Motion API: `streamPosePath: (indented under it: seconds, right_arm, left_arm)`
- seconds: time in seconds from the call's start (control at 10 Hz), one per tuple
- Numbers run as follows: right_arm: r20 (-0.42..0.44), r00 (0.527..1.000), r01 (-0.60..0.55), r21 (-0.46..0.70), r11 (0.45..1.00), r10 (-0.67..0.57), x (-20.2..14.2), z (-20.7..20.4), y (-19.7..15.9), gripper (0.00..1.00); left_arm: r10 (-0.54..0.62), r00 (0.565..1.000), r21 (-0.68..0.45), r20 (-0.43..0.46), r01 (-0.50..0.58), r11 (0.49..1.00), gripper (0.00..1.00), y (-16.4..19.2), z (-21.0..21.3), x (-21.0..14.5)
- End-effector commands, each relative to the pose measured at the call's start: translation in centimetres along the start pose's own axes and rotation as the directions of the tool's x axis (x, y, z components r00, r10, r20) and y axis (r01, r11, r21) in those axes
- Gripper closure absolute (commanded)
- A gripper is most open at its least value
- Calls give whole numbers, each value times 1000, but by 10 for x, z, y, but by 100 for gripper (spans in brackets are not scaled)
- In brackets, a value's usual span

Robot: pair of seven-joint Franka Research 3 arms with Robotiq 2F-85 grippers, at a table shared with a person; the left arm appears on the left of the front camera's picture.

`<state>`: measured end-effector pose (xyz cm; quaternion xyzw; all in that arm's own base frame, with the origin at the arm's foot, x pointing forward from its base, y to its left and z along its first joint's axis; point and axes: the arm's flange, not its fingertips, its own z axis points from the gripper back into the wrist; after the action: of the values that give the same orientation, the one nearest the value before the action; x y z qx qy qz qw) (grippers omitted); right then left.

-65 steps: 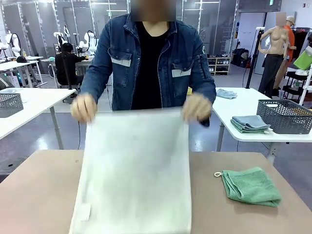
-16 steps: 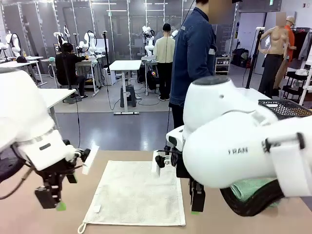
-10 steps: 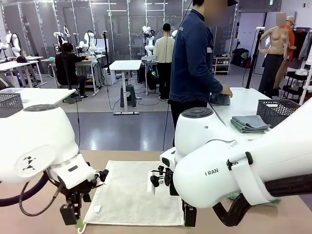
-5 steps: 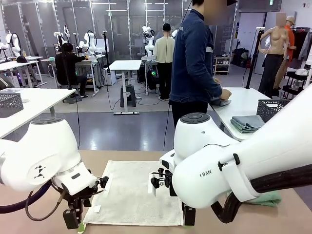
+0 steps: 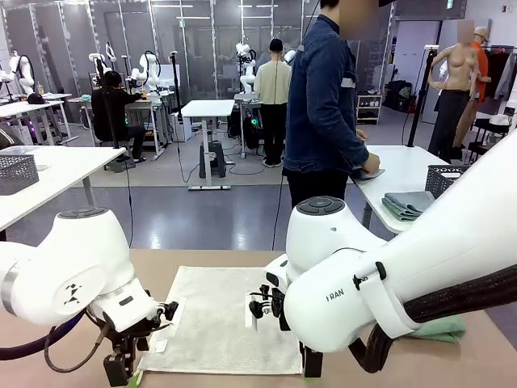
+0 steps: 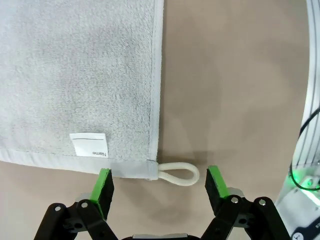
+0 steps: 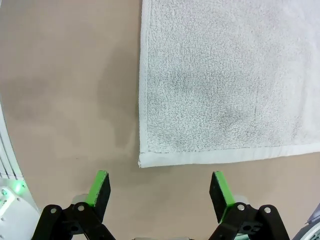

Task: Fold the towels and place them in the basket.
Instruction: When a person lays out a Towel with hook on the table, fold it in half twice.

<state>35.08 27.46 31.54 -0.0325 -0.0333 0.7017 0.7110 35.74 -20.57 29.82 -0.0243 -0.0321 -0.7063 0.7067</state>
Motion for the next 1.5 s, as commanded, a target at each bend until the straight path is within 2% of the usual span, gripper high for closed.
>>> streamPosePath:
  seconds: [0.0, 1.0, 1.1, 1.2, 1.3, 1.4]
  right_arm:
    - [3, 1000, -26, -13, 1000, 26, -1, -6, -5, 0]
    - [18, 1000, -5, 15, 1000, 4, 1, -30, -8, 0]
    - [15, 1000, -1, 16, 1000, 1, -1, -30, -8, 0]
    - [18, 1000, 4, 22, 1000, -5, 0, -32, -8, 0]
    - [21, 1000, 4, 21, 1000, -4, 0, -32, -8, 0]
    - [18, 1000, 4, 15, 1000, -4, 0, -30, -9, 39]
  left_arm:
    - [1, 1000, -2, 22, -1, 1000, 7, -29, -15, -17]
    - [-10, 1000, -9, 28, 11, 1000, 7, -27, -12, -11]
    - [-8, 1000, -14, 25, 9, 1000, 25, -26, -13, -10]
    - [-6, 1000, -16, 23, 7, 1000, 60, -26, -14, -11]
    - [-10, 1000, -18, 24, 10, 1000, 85, -26, -14, -11]
    - [-12, 1000, -18, 26, 13, 1000, 100, -26, -14, -11]
